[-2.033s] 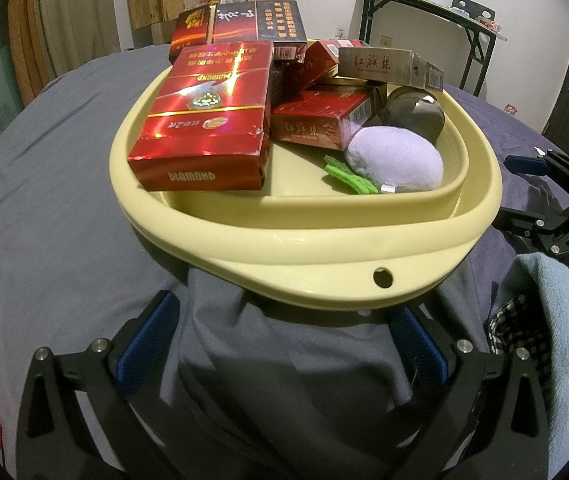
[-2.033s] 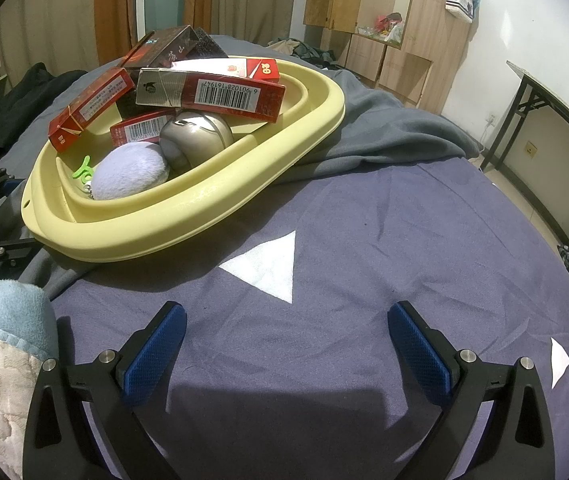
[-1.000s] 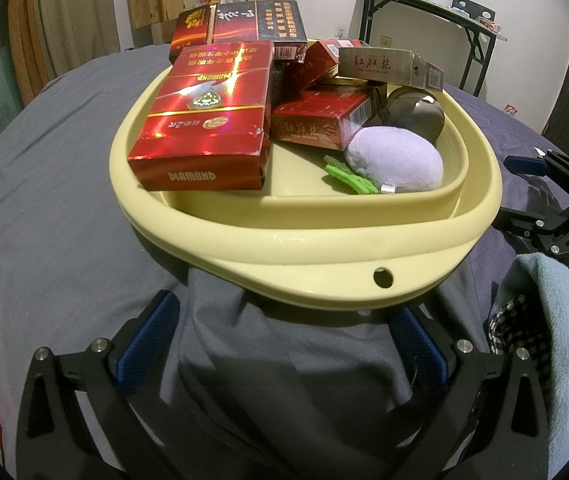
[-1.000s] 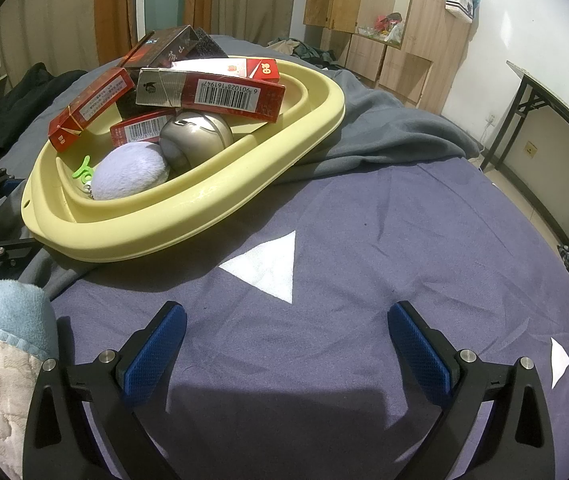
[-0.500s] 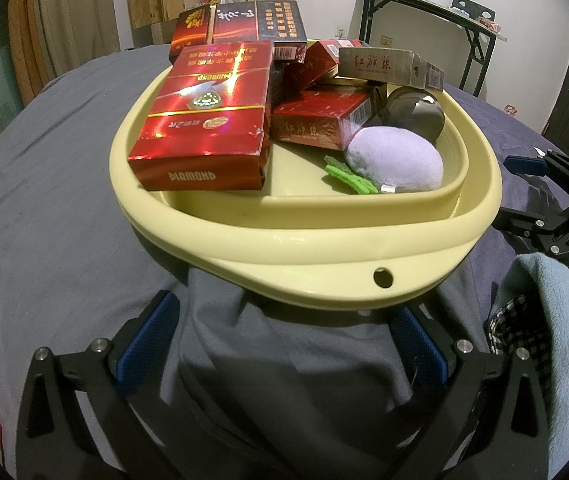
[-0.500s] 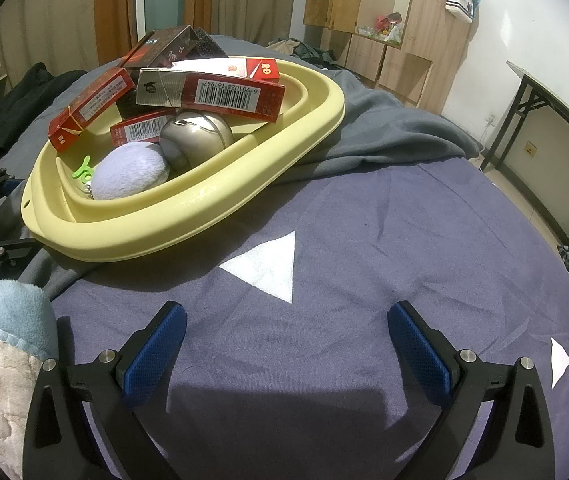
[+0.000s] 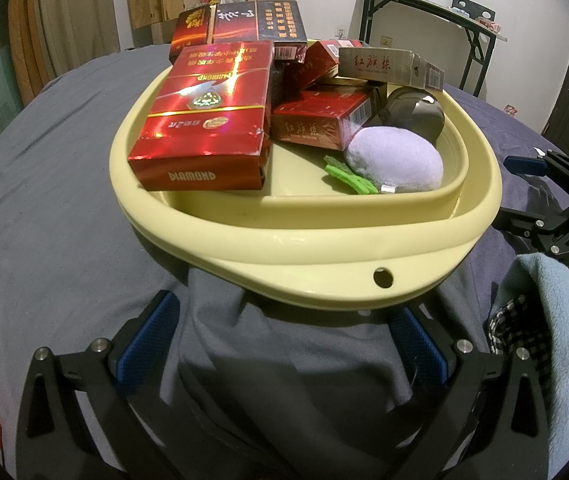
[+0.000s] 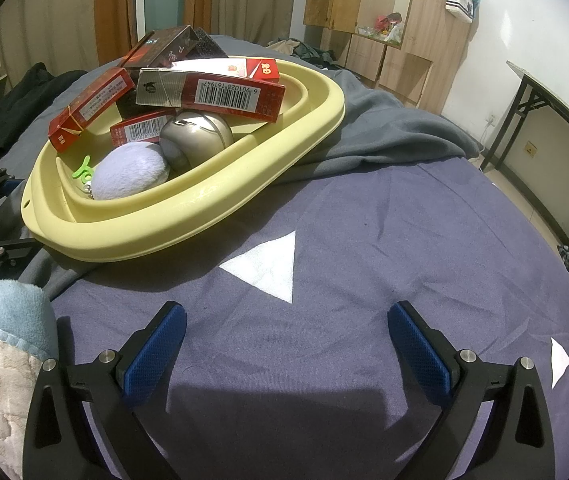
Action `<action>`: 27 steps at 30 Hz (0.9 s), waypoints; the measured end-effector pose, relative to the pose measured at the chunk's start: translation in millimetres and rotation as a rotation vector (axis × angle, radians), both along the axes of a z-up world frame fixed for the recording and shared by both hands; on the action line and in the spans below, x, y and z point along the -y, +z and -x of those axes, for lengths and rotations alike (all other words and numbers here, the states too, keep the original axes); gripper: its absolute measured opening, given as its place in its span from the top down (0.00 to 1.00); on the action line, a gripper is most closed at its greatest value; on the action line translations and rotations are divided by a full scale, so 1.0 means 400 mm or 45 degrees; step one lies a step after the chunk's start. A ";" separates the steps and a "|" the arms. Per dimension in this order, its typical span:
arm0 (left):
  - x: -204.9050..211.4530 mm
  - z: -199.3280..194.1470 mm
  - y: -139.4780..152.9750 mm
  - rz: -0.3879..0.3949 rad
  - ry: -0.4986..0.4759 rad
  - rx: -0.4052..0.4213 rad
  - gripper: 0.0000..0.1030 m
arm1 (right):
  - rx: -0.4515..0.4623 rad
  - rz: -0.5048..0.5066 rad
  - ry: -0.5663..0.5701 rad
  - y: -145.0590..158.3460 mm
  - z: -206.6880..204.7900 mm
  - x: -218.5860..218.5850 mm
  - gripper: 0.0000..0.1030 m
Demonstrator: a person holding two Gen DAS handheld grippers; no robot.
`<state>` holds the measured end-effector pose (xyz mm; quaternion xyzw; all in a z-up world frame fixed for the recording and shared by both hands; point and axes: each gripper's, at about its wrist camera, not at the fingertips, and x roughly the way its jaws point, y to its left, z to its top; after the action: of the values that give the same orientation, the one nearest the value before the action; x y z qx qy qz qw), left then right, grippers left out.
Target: Organize rigid objects
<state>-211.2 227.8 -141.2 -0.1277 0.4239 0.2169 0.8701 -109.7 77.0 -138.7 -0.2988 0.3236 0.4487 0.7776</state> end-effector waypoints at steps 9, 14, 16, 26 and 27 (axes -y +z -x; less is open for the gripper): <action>0.000 0.000 0.000 0.000 0.000 0.000 0.00 | 0.000 0.000 0.000 0.000 0.000 0.000 0.00; 0.001 0.001 0.000 0.001 0.000 0.001 0.00 | 0.000 0.000 0.000 0.000 0.000 0.000 0.00; 0.000 0.000 0.000 0.001 0.000 0.000 0.00 | 0.000 0.000 0.000 0.000 0.001 0.000 0.00; 0.001 0.002 0.003 0.008 0.000 0.003 0.00 | 0.000 0.000 0.000 0.000 0.000 0.000 0.00; 0.001 0.002 0.003 0.008 0.000 0.003 0.00 | 0.000 0.000 0.000 0.000 0.001 0.000 0.00</action>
<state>-212.1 227.5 -140.1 -0.1308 0.4235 0.2153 0.8702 -110.0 76.8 -138.8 -0.2989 0.3235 0.4487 0.7776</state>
